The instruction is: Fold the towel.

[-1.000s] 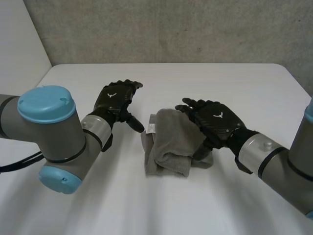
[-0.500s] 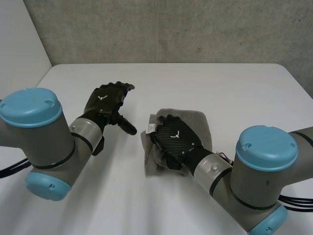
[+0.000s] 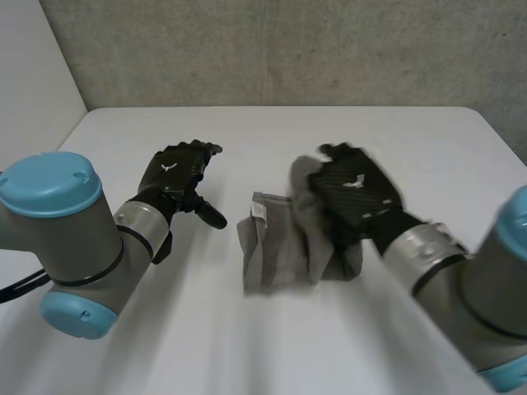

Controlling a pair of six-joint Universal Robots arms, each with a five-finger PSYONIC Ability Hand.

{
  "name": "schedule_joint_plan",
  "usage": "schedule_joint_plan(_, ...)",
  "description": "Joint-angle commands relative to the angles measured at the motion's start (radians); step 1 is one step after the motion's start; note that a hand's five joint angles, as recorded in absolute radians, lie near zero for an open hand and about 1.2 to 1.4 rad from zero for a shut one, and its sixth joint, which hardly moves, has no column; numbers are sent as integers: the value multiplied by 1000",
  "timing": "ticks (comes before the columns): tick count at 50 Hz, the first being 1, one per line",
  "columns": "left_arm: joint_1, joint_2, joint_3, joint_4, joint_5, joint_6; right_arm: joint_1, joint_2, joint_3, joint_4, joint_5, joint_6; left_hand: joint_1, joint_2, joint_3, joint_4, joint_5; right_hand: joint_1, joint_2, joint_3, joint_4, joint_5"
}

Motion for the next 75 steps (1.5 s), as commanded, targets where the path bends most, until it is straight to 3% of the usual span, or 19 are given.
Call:
schedule_joint_plan(1, -19, 0, 14, -3, 2, 5, -244, -81, 146, 5, -109, -57, -118, -62, -49, -56, -52, 114, 92, -1, -53, 78)
schedule_joint_plan(12, -134, -38, 37, -13, 2, 9, -429, -81, 241, 5, -172, -155, -118, -62, -49, -56, -52, 114, 92, -1, -53, 78)
schedule_joint_plan(21, -238, -109, 83, -13, 2, 16, -487, -71, 295, 14, -211, -197, -118, -62, -49, -56, -52, 114, 92, -1, -53, 78)
schedule_joint_plan(30, -287, -137, 96, -16, 2, 12, -521, -74, 323, 89, -220, -264, -118, -62, -49, -56, -52, 114, 92, -1, -53, 78)
schedule_joint_plan(32, -292, -137, 91, -17, 2, 12, -519, -74, 323, 103, -215, -275, -118, -62, -49, -56, -52, 0, -21, -1, -53, -36)
schedule_joint_plan(33, -297, -135, 85, -23, 2, 11, -521, -74, 320, 112, -215, -280, -118, -62, -49, -56, -52, -488, -510, -1, -53, -524)
schedule_joint_plan(34, -297, -128, 71, -34, 4, 12, -521, -74, 320, 112, -215, -280, -118, -62, -49, -56, -52, -493, -515, -1, -53, -529)
schedule_joint_plan(35, -297, -128, 71, -34, 4, 12, -521, -75, 317, 118, -211, -280, -118, -62, -49, -56, -52, -1028, -1049, -1, -53, -1064)
schedule_joint_plan(36, -295, -121, 60, -48, 4, 17, -519, -75, 312, 121, -208, -277, -118, -62, -49, -56, -52, -1245, -1267, -1, -53, -1144)
schedule_joint_plan(49, -316, -86, -18, -148, -2, 22, -511, -72, 315, 118, -217, -268, -104, -47, -49, -56, -43, -1268, -1290, -1, -53, -1144)
schedule_joint_plan(59, -317, -144, -3, -97, -11, 120, -513, -71, 317, 114, -217, -266, -42, 15, -49, -56, 19, -1265, -1287, -1, -53, -1144)
schedule_joint_plan(64, -315, -149, -1, -28, -37, 206, -516, -71, 320, 112, -218, -266, 131, 187, -49, -56, 192, -1265, -1287, -1, -53, -1144)
schedule_joint_plan(75, -318, -170, 13, 0, -54, 258, -518, -69, 324, 112, -218, -266, 249, 305, -49, -56, 310, -1265, -1287, -1, -53, -1144)
